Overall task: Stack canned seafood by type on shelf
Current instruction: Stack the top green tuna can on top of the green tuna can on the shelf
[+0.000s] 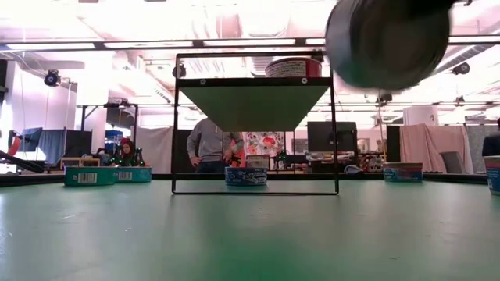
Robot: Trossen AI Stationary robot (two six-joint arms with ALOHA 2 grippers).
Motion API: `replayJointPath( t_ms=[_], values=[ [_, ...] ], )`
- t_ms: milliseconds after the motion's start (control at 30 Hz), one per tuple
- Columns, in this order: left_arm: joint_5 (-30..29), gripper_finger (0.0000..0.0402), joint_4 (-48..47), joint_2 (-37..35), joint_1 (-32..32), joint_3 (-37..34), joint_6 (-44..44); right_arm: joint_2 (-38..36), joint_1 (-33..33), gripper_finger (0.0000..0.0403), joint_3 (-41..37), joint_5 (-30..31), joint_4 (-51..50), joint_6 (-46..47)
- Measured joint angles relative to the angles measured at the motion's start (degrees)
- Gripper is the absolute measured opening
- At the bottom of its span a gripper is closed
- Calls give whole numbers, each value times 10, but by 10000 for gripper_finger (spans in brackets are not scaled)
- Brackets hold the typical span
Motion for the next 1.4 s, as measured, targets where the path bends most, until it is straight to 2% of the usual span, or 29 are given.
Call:
replayJointPath(
  t_ms=[267, 400, 533, 700, 900, 1000, 1067, 1200, 1267, 1400],
  values=[
    [-63, 0, -127, -41, 0, 0, -15, -24, 52, 138, 16, 126, 0, -106],
    [-101, 0, -195, -71, 1, 0, -14, -37, 56, 138, 34, 191, -1, -184],
    [-106, 0, -255, -110, 7, 0, -14, -64, 39, 139, 47, 247, 0, -283],
    [-77, 0, -301, -152, 25, -3, 9, -116, -28, 139, 27, 252, 0, -364],
    [-58, 0, -298, -200, 54, -35, 51, -212, -126, 139, -32, 188, 0, -403],
    [-7, 0, -242, -229, 68, -62, 83, -263, -162, 139, -61, 143, 19, -416],
    [58, 0, -161, -250, 82, -91, 147, -292, -185, 139, -84, 107, 61, -416],
    [203, 0, 53, -294, 112, -166, 319, -341, -231, 139, -158, 2, 236, -440],
    [225, 0, 141, -317, 125, -198, 382, -350, -248, 139, -201, -32, 334, -492],
    [225, 0, 258, -360, 152, -253, 447, -341, -259, 139, -280, -31, 523, -635]
  ],
)
